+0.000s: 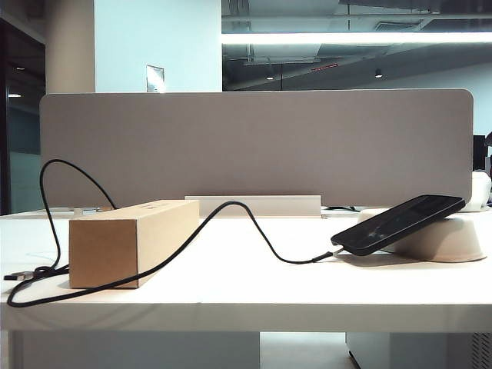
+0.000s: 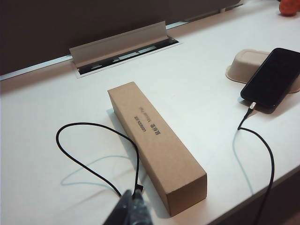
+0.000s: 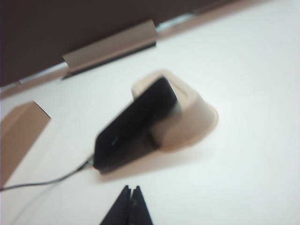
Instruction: Pick up the charging cable and the phone, plug the charging cable into the charging port on the phone, and finally place them back on the table.
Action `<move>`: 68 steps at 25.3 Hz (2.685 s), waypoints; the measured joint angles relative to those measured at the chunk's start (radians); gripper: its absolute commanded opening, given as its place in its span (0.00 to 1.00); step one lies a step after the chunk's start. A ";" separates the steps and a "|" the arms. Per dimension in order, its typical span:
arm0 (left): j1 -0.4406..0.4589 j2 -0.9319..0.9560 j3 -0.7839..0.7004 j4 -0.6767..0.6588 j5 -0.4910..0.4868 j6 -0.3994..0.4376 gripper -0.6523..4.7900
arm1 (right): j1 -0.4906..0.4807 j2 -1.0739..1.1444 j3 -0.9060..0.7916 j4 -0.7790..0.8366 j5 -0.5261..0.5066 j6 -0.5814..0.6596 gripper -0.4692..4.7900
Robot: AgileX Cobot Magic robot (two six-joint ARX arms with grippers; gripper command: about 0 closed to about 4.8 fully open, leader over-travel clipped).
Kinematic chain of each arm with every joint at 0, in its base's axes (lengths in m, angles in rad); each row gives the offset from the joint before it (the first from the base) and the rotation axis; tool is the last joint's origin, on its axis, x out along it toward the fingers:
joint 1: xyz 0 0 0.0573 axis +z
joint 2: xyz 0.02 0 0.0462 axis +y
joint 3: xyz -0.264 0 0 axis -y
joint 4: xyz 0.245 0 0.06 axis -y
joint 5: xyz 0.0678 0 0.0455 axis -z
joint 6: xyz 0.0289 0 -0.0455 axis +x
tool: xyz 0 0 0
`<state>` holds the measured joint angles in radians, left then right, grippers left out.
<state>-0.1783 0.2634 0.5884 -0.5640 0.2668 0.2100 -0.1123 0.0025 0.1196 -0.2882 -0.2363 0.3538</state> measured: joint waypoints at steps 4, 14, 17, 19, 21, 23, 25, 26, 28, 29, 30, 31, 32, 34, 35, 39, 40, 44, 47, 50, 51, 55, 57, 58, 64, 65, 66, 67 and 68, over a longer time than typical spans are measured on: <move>0.000 0.000 0.000 0.000 -0.001 0.000 0.11 | 0.000 0.000 -0.069 0.038 0.000 0.008 0.07; 0.000 0.000 0.000 0.003 -0.001 0.000 0.11 | 0.000 0.000 -0.106 0.105 0.017 0.009 0.08; 0.000 0.000 0.000 0.008 -0.002 0.000 0.11 | 0.000 0.000 -0.107 0.106 0.027 0.009 0.08; 0.000 0.000 0.000 0.007 -0.002 0.000 0.11 | 0.000 0.000 -0.107 0.106 0.027 0.010 0.08; 0.000 0.000 0.000 0.007 -0.002 0.000 0.11 | 0.000 0.000 -0.107 0.106 0.028 0.010 0.08; 0.000 0.000 0.000 0.007 -0.002 0.000 0.11 | 0.000 0.000 -0.107 0.106 0.028 0.010 0.08; 0.000 0.000 0.000 0.007 -0.002 0.000 0.11 | 0.000 0.000 -0.107 0.106 0.028 0.010 0.08; 0.000 0.000 0.000 0.007 -0.002 0.000 0.11 | 0.000 0.000 -0.107 0.106 0.028 0.009 0.08; 0.000 0.000 0.000 0.007 -0.001 0.000 0.11 | 0.000 0.000 -0.107 0.106 0.028 0.009 0.08; 0.000 0.000 0.000 0.007 -0.002 0.000 0.11 | 0.000 0.000 -0.107 0.106 0.028 0.009 0.08; 0.000 0.000 0.000 0.007 -0.002 0.000 0.11 | 0.000 0.000 -0.107 0.106 0.028 0.009 0.08; 0.000 0.000 0.000 0.007 -0.002 0.000 0.11 | 0.000 0.000 -0.107 0.106 0.027 0.009 0.08; 0.000 0.000 0.000 0.007 -0.002 0.000 0.11 | 0.000 0.000 -0.107 0.106 0.028 0.009 0.08; 0.000 0.000 0.000 0.007 -0.006 0.008 0.11 | 0.000 0.000 -0.107 0.106 0.027 0.009 0.08; 0.000 0.000 0.000 0.008 -0.018 0.017 0.11 | 0.000 0.000 -0.107 0.106 0.027 0.009 0.08; 0.003 -0.015 -0.052 0.074 -0.042 0.005 0.11 | 0.000 0.000 -0.107 0.107 0.027 0.009 0.08; 0.011 -0.023 -0.083 0.104 -0.041 -0.002 0.11 | 0.000 0.000 -0.107 0.107 0.027 0.009 0.08; 0.181 -0.115 -0.348 0.411 -0.045 -0.160 0.11 | 0.000 0.000 -0.107 0.107 0.028 0.009 0.08; 0.266 -0.196 -0.489 0.553 -0.047 -0.256 0.11 | 0.000 0.000 -0.107 0.107 0.028 0.009 0.08; 0.269 -0.246 -0.544 0.568 -0.067 -0.266 0.11 | 0.000 0.000 -0.107 0.107 0.027 0.009 0.08; 0.268 -0.259 -0.557 0.570 -0.080 -0.268 0.11 | 0.000 0.000 -0.107 0.107 0.028 0.009 0.08; 0.266 -0.260 -0.584 0.584 -0.111 -0.270 0.11 | 0.000 0.000 -0.107 0.107 0.028 0.009 0.08; 0.263 -0.261 -0.584 0.577 -0.122 -0.271 0.11 | 0.000 0.000 -0.107 0.107 0.028 0.009 0.08; 0.257 -0.261 -0.584 0.575 -0.135 -0.271 0.11 | 0.000 0.000 -0.107 0.107 0.028 0.009 0.08; 0.182 -0.261 -0.584 0.554 -0.280 -0.271 0.11 | 0.000 0.000 -0.107 0.107 0.028 0.010 0.08; 0.175 -0.261 -0.584 0.548 -0.284 -0.270 0.11 | 0.000 0.000 -0.107 0.107 0.028 0.009 0.08; 0.172 -0.261 -0.584 0.544 -0.283 -0.270 0.11 | 0.000 0.000 -0.107 0.107 0.028 0.009 0.08; 0.169 -0.260 -0.584 0.544 -0.285 -0.270 0.11 | 0.000 0.000 -0.107 0.107 0.028 0.009 0.08; 0.162 -0.260 -0.584 0.544 -0.286 -0.270 0.11 | 0.000 0.000 -0.107 0.107 0.028 0.009 0.08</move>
<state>-0.0166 0.0032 0.0048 -0.0200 -0.0189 -0.0597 -0.1123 0.0025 0.0124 -0.1810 -0.2081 0.3630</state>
